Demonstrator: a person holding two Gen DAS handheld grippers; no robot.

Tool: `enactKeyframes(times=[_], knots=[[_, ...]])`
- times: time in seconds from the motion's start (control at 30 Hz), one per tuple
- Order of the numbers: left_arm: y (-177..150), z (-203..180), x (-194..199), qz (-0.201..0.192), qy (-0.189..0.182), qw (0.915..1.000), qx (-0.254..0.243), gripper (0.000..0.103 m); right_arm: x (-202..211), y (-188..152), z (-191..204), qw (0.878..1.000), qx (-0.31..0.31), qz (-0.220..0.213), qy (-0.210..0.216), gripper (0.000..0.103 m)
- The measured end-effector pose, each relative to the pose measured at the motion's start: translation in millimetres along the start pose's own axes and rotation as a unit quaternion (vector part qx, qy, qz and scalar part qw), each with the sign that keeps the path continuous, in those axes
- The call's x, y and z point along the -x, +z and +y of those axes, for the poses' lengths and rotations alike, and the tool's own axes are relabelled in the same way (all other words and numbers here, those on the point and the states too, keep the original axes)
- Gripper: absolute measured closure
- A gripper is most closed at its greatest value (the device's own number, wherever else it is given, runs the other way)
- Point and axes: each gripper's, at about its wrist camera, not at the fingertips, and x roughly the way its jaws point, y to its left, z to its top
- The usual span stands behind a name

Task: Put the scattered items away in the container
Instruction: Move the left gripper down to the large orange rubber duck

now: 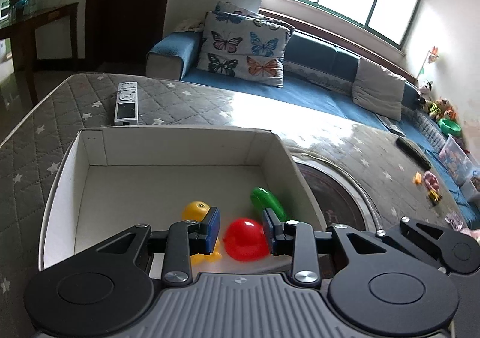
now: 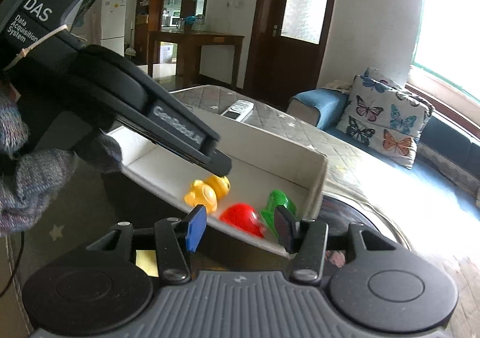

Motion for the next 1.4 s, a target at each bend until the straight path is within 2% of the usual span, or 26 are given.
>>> enactKeyframes(times=[0.3,0.6,0.93,1.4], knots=[[-32,-16,14,0.009,-0.019,0.9997,-0.006,0.068,35,-42,-1,1.000,-0.017,0.011,-0.012,0.052],[-53,-24,2,0.039,-0.030,0.9988,0.006,0.068,34,-70,-6,0.999,-0.045,0.026,-0.009,0.052],[-57,-18,-15,0.059,-0.028,0.9975,0.027,0.068,26,-85,-1,0.997,-0.064,0.033,-0.004,0.052],[-54,-15,-29,0.070,-0.055,0.9942,0.060,0.068,18,-95,1,0.997,-0.068,0.045,-0.006,0.054]])
